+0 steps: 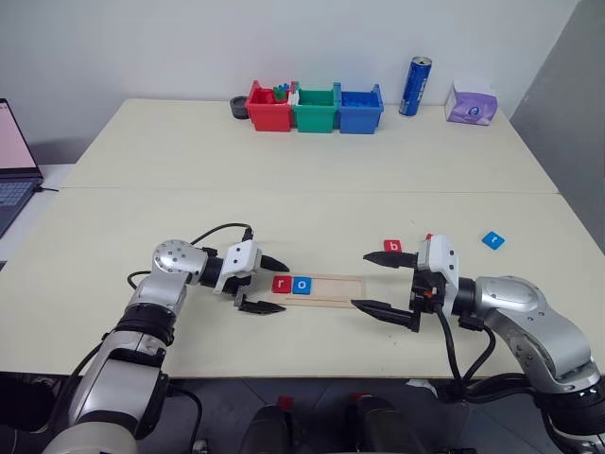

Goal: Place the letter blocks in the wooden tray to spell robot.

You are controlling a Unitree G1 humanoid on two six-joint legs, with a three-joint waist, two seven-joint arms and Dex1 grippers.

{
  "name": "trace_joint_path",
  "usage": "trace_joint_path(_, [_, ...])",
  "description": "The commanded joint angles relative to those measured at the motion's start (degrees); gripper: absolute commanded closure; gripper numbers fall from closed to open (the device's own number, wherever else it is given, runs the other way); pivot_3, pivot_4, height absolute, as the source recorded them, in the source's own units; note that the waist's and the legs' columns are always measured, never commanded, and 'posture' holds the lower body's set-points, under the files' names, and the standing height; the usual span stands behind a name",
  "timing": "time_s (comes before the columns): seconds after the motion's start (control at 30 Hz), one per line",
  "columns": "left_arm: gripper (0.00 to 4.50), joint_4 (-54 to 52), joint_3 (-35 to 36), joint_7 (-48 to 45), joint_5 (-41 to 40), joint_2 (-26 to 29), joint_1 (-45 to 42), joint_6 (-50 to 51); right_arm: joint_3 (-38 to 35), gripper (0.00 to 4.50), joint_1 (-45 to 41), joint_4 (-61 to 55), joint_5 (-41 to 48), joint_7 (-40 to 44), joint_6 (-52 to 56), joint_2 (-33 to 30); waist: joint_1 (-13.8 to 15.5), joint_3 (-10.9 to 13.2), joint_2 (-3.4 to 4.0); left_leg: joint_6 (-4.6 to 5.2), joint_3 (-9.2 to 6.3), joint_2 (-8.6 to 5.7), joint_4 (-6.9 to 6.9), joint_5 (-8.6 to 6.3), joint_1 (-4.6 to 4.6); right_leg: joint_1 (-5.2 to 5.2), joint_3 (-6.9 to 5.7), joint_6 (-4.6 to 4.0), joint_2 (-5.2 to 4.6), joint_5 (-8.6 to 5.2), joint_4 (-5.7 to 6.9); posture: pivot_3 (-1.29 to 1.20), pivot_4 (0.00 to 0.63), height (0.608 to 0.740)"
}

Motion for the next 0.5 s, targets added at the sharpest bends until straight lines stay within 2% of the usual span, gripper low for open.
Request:
trace_joint_path(0.03, [0.02, -7.4, 3.3, -0.4, -3.7, 2.8, -1.1, 5.0, -2.6, 0.00, 0.0, -2.9, 1.7, -1.6, 1.1, -0.2, 0.0, 0.0, 0.00, 0.00, -0.01, 0.00, 0.00, 0.00, 0.00, 0.00, 0.00, 0.00, 0.00, 0.00, 0.00, 0.00, 0.150, 0.740])
trace_joint_path(0.2, [0.02, -21.8, 6.3, 2.6, -8.5, 5.4, 2.0, 16.1, -5.6, 0.00, 0.2, -2.3, 1.2, -7.9, 4.6, 0.7, 0.0, 0.0, 0.01, 0.00, -0.14, 0.04, 0.02, 0.00, -0.03, 0.00, 0.08, 0.00, -0.02, 0.00, 0.00, 0.00, 0.150, 0.740])
trace_joint_path(0.33, [0.02, -33.5, 7.3, 9.1, -11.4, 4.1, 7.2, 24.9, -5.6, 0.00, 0.4, 2.2, -6.8, -16.9, 4.8, 1.5, 0.0, 0.0, 0.02, 0.00, -0.15, 0.05, 0.01, 0.00, 0.00, 0.00, 0.15, 0.00, -0.05, 0.00, 0.02, 0.00, 0.150, 0.740])
trace_joint_path(0.5, [0.02, -40.2, 6.6, 14.9, -11.7, 1.7, 11.5, 28.1, -5.7, 0.00, -0.5, 7.5, -14.3, -27.3, 6.5, 4.0, 0.1, 0.0, 0.02, -0.01, -0.09, 0.03, 0.02, 0.01, -0.01, 0.00, 0.17, 0.00, -0.04, 0.00, 0.05, 0.00, 0.150, 0.740])
